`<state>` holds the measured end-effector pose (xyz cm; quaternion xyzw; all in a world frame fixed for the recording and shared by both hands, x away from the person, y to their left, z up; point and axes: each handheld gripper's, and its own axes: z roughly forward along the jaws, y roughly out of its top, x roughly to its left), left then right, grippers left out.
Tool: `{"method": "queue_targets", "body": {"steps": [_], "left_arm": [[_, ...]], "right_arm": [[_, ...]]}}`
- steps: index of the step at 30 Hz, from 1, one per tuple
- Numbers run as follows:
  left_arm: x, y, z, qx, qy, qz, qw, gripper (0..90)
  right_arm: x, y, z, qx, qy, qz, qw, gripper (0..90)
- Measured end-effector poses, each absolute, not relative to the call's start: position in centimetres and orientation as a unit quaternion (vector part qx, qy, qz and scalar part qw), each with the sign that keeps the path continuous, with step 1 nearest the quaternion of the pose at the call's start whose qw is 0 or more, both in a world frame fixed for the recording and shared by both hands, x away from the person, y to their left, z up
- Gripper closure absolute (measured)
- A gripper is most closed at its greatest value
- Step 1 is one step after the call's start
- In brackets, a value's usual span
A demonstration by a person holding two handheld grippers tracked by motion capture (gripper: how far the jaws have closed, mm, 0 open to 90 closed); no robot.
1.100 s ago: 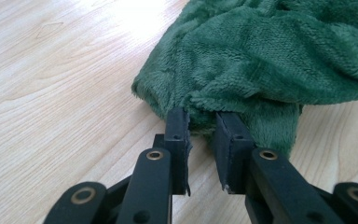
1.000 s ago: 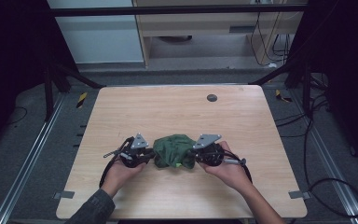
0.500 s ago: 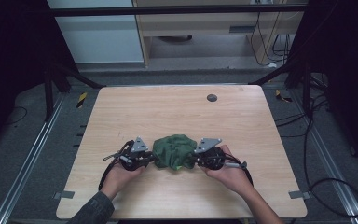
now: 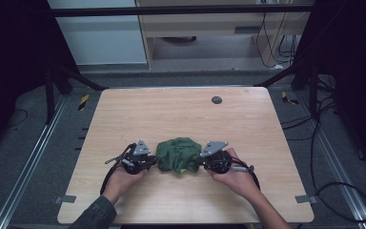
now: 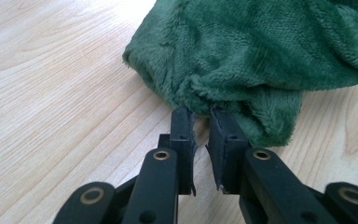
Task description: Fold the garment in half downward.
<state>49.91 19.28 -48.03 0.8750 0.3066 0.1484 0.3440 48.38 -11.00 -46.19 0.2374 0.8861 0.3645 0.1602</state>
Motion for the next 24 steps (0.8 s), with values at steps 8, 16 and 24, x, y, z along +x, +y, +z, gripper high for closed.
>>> {"method": "queue_targets", "body": {"steps": [8,16,24], "left_arm": [[49.7,20.2,-48.1,0.874,0.312,0.148,0.341,78.9],[49.4,21.0,-47.9,0.875,0.314,0.149,0.337,78.0],[49.2,21.6,-47.6,0.874,0.315,0.152,0.337,77.8]], "right_arm": [[48.3,-11.8,-46.3,0.242,0.885,0.362,0.163,85.5],[48.1,-13.7,-46.4,0.260,0.882,0.355,0.169,83.5],[47.9,-15.4,-46.5,0.275,0.878,0.353,0.173,82.6]]}}
